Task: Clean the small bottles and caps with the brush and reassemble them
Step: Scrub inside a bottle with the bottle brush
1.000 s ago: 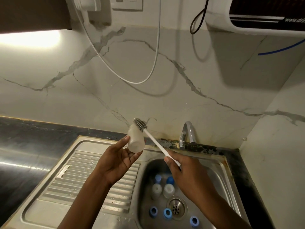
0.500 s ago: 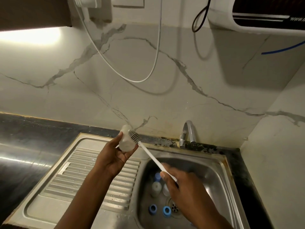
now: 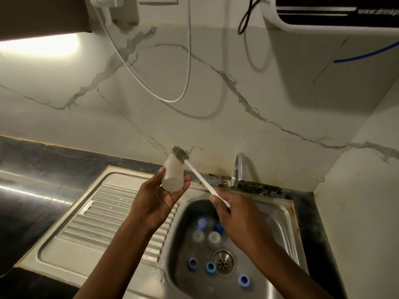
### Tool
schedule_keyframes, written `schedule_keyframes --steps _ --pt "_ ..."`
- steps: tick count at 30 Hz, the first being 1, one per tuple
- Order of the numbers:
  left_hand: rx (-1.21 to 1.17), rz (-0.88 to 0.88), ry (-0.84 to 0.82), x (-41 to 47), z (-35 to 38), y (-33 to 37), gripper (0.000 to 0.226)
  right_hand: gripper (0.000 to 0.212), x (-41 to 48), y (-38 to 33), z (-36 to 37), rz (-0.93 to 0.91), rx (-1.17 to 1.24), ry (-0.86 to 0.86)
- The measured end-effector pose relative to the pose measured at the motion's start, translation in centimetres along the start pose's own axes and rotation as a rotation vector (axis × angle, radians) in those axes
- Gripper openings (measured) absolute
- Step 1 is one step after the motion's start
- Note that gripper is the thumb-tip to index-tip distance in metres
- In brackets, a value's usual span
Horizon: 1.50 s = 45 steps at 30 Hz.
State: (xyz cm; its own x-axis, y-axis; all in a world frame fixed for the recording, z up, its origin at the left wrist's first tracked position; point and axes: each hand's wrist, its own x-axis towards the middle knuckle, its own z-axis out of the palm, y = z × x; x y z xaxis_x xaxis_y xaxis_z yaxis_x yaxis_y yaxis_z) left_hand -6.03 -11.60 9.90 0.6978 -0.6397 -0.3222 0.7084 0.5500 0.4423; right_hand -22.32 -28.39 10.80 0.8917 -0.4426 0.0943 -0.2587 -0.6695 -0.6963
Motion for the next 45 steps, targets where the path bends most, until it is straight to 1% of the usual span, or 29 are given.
schedule_keyframes --steps 2,3,6,8,12,14,15,18,19,23,28,30,33,37,40,42,43,45 --pt "-0.003 0.022 0.014 -0.3 0.4 -0.3 0.054 0.036 -0.5 0.5 -0.3 -0.019 0.034 -0.023" --pt "-0.019 0.043 0.015 -0.4 0.6 -0.4 0.053 0.039 -0.9 0.8 -0.3 -0.031 0.037 -0.037" --pt "-0.077 0.125 0.049 -0.3 1.2 -0.4 0.047 0.053 -2.5 1.7 0.4 -0.021 0.079 -0.077" --pt "-0.084 0.124 0.053 -0.5 1.1 -0.6 0.048 0.063 -3.7 2.1 0.6 -0.008 0.123 -0.094" --pt "-0.107 0.12 0.054 -0.7 0.9 -1.3 0.054 0.069 -4.8 3.0 0.4 -0.019 0.152 -0.119" --pt "-0.082 0.099 0.088 -0.9 0.6 -1.7 0.055 0.066 -5.1 3.2 0.3 -0.007 0.138 -0.119" --pt "-0.024 0.09 0.119 -1.0 0.6 -1.9 0.055 0.061 -5.1 3.3 0.1 -0.004 0.128 -0.114" --pt "0.21 0.056 0.142 -1.5 0.4 -2.7 0.058 0.048 -4.6 3.6 -0.6 0.009 0.088 -0.097" --pt "0.232 0.051 0.134 -1.5 0.3 -2.9 0.055 0.045 -4.3 3.8 -0.7 0.008 0.073 -0.095" --pt "0.224 0.026 0.104 -1.9 0.9 -3.0 0.044 0.043 -2.8 3.8 -0.6 0.014 0.033 -0.066" --pt "0.155 -0.039 0.038 -1.5 1.7 -3.2 0.047 0.05 -0.6 3.4 -0.7 0.016 0.033 -0.017" --pt "0.108 -0.019 0.036 -1.1 1.7 -2.9 0.048 0.053 -0.5 3.3 -0.7 0.007 0.042 -0.021" --pt "0.059 0.018 0.037 -0.3 1.7 -2.4 0.052 0.044 -1.0 3.5 -0.4 0.026 0.082 -0.068" --pt "0.047 0.072 0.087 0.7 1.6 -1.8 0.05 0.044 -2.0 4.2 0.1 0.019 0.111 -0.06" --pt "0.017 0.128 0.153 1.6 1.2 -1.0 0.057 0.04 -2.9 4.6 0.1 0.043 0.131 -0.09" --pt "-0.023 0.151 0.154 1.8 1.0 -0.9 0.065 0.036 -3.2 4.8 -0.3 0.058 0.163 -0.061" --pt "-0.049 0.167 0.154 1.9 0.9 -0.9 0.071 0.035 -3.3 4.8 -0.4 0.058 0.189 -0.041" --pt "-0.115 0.199 0.117 1.8 0.7 -1.2 0.095 0.032 -3.5 4.7 -0.4 0.061 0.227 -0.031"
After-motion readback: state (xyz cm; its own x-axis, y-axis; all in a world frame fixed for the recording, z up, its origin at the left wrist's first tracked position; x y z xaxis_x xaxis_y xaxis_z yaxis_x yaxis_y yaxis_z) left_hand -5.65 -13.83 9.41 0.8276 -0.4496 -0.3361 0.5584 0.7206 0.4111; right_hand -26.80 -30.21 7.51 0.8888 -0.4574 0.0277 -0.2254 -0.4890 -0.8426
